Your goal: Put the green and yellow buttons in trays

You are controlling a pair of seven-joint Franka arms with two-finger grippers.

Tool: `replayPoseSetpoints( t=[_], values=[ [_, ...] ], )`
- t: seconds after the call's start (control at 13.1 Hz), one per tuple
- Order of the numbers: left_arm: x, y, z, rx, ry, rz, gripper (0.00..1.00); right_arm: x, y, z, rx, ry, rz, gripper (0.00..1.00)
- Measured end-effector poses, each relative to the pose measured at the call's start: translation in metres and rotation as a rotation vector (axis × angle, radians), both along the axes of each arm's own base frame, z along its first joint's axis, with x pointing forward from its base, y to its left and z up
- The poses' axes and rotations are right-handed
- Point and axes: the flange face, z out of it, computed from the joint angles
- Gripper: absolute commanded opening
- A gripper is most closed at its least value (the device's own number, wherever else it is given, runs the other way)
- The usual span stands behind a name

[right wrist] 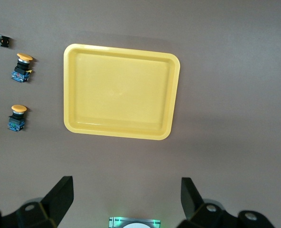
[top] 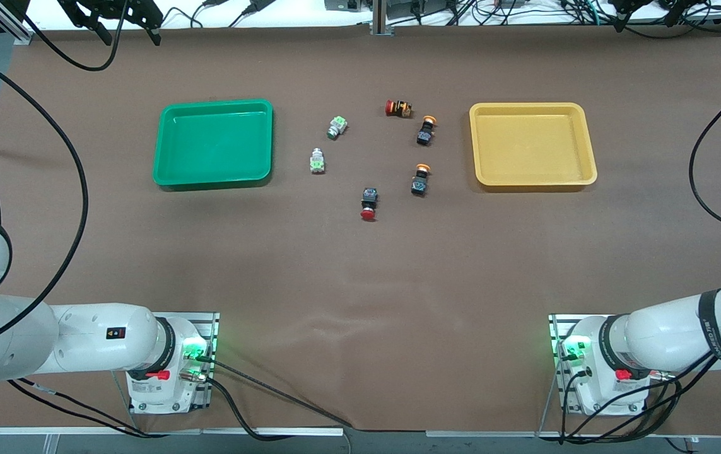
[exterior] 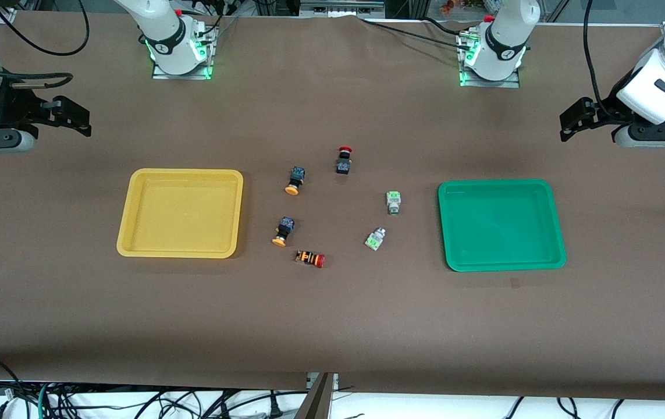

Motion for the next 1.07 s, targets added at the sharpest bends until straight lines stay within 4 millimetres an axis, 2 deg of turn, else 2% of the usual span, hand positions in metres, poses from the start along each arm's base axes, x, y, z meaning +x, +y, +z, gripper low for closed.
replayPoseSetpoints(
  t=[0.46,0.61,0.76,0.91,1.07],
  values=[
    [-0.002,-0.003,-0.003,0.003,0.027,-0.006,1.00,0.001,0.000,-0.001,-0.001,0.001,0.000,1.00],
    [-0.012,-0.021,-0.026,0.017,0.170,-0.043,1.00,0.005,0.009,-0.013,-0.004,0.023,0.015,1.00],
    [-0.012,-0.055,-0.060,0.029,0.290,-0.109,1.00,0.017,0.021,-0.048,-0.015,0.068,0.035,1.00],
    [0.000,-0.084,-0.108,0.024,0.363,-0.157,1.00,0.038,0.034,-0.104,-0.016,0.118,0.050,1.00],
    [0.021,-0.105,-0.155,0.000,0.359,-0.158,1.00,0.056,0.063,-0.158,-0.010,0.138,0.007,1.00]
  ],
)
